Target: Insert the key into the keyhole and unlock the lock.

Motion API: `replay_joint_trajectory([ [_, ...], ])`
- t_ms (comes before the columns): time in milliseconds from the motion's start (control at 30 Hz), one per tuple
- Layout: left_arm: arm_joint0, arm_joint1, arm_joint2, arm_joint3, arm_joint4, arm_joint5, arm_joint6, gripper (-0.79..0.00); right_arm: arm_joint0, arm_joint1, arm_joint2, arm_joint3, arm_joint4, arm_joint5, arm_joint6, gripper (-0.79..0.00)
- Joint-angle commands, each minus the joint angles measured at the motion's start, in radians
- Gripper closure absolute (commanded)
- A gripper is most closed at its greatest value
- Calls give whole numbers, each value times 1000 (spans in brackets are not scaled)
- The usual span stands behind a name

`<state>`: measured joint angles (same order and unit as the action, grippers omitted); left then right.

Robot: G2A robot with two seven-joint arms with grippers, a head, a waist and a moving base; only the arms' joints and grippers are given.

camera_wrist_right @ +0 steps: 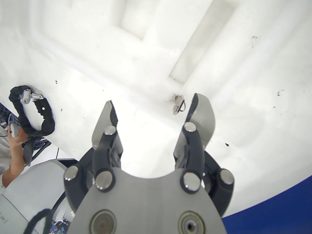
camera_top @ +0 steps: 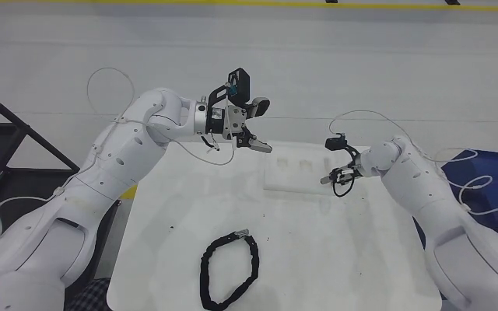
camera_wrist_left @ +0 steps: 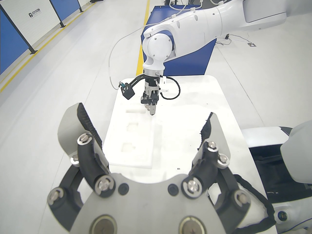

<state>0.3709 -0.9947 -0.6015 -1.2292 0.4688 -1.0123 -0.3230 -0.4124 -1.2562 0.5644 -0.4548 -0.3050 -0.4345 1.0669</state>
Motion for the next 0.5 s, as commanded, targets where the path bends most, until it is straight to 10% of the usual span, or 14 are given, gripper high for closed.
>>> replay_joint_trajectory([
  [0, 0, 0, 0, 0, 0, 0, 0, -785, 5, -6, -4, 15, -11, 8, 2, -391],
  [467, 0, 0, 0, 0, 0, 0, 0, -785, 22, -41, -15, 85, -54, 32, -28, -277],
])
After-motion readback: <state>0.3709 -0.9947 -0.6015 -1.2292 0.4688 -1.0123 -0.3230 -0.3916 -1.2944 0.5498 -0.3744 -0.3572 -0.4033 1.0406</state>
